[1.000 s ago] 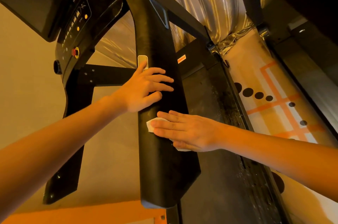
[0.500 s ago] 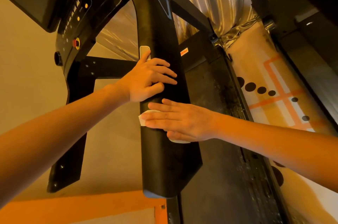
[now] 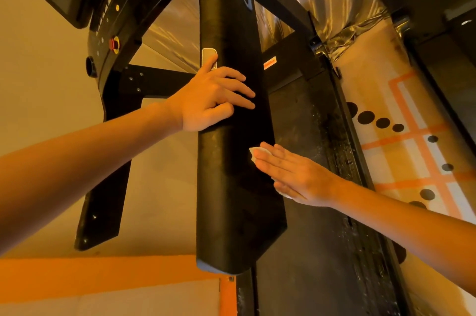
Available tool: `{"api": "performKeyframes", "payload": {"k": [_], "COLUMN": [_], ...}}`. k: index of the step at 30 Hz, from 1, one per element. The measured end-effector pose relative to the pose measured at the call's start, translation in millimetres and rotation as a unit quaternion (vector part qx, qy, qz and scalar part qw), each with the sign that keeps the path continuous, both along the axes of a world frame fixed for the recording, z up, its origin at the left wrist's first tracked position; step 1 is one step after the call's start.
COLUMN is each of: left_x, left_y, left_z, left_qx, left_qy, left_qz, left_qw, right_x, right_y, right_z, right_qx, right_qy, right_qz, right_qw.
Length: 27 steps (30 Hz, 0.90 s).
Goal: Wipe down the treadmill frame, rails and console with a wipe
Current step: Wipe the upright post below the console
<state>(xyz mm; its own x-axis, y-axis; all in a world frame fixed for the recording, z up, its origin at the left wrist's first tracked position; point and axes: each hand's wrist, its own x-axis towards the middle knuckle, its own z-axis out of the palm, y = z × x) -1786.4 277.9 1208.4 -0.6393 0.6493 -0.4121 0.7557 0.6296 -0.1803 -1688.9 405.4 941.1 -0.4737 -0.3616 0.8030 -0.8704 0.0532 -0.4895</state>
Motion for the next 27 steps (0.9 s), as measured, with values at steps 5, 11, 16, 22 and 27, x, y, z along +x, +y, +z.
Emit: {"api": "performKeyframes", "payload": {"k": [5,11,16,22,27], "left_x": [2,1,0,-4,-3], "left_y": [2,1,1,0,1], "left_z": [1,-1,1,0,0], "left_qx": [0.006,0.010,0.006,-0.003,-0.002], "left_qy": [-0.002,-0.002,0.000,-0.005,-0.003], "left_qz": [-0.005,-0.011,-0.020,-0.048,-0.043], "left_qw": [1.000,1.000,1.000,0.999,0.999], "right_x": [5,7,19,22,19], "right_y": [-5,-2,3,-3,4], "right_z": [46,56,45,75,44], "right_qx": [-0.014,0.013,0.017,-0.015,0.005], "right_qy": [0.036,0.038,0.008,0.032,0.031], "right_qz": [0.051,0.063,0.049,0.075,0.039], "right_qw": [0.998,0.997,0.999,0.997,0.999]}}
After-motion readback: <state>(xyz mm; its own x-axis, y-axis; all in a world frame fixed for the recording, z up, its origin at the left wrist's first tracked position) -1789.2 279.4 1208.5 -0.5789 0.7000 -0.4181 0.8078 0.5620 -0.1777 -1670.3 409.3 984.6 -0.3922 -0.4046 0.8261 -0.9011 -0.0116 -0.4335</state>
